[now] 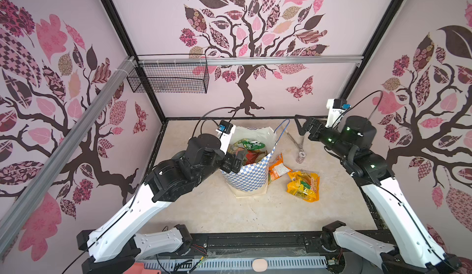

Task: Take the snacks out of the paper bag
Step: Place the snack at the center of the table, then pick up the snack from the paper bag.

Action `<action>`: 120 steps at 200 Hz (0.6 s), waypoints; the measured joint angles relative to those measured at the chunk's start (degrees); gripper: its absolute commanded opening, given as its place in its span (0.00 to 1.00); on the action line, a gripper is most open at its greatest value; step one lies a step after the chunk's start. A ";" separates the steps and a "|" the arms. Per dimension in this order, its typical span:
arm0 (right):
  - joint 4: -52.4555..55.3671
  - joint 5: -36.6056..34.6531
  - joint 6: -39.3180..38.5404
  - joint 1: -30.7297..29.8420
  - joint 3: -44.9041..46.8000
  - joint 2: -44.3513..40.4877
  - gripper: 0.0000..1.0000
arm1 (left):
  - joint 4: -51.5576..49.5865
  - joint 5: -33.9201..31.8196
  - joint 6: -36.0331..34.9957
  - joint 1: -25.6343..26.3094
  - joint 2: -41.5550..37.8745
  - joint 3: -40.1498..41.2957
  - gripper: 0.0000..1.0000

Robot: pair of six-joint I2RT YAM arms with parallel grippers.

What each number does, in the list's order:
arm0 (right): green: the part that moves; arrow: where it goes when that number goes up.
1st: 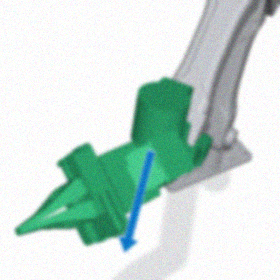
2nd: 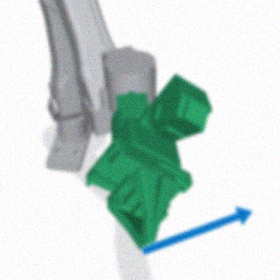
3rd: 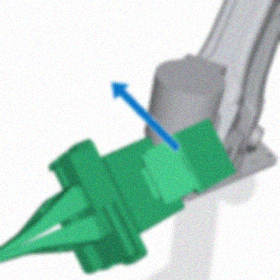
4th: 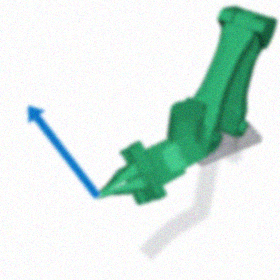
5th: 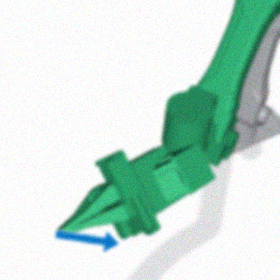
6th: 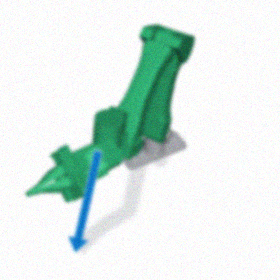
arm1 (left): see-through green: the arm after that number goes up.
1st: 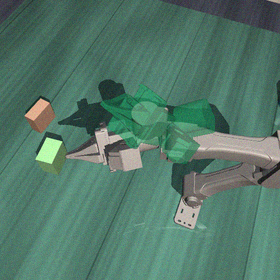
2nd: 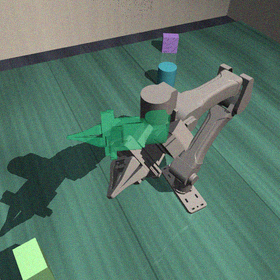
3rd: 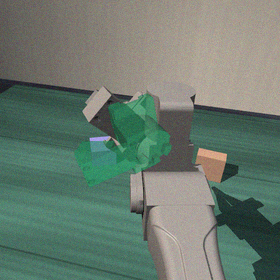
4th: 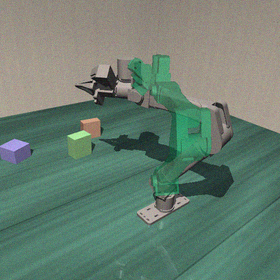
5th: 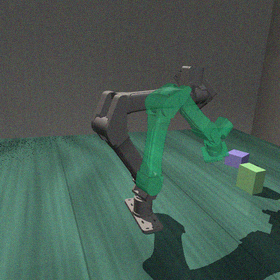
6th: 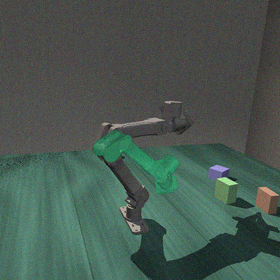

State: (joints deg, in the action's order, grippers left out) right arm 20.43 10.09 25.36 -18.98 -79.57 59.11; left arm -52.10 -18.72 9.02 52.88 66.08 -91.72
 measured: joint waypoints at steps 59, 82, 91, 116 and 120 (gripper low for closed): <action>10.84 11.69 -4.26 -7.63 -14.49 7.13 0.99 | -0.31 -0.04 -2.19 -0.76 12.44 -10.51 0.96; 16.02 13.57 -6.67 -11.45 -16.94 9.79 1.00 | -0.31 1.99 -2.23 -3.26 16.81 -13.38 0.95; 17.66 14.05 -7.41 -11.58 -17.05 10.25 0.99 | -0.35 3.45 -1.90 -4.98 18.08 -13.97 0.94; 21.59 15.65 -8.96 -11.58 -17.05 10.71 0.99 | -1.75 8.46 -0.76 -9.79 21.66 -15.98 0.94; 22.05 15.98 -9.20 -11.58 -17.05 10.71 0.99 | -2.19 9.16 -0.61 -10.23 22.36 -16.48 0.94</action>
State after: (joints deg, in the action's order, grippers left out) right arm 42.48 26.06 16.16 -30.57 -96.62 69.82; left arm -54.28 -9.56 8.40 42.65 88.44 -108.20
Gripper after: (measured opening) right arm 0.995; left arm 0.941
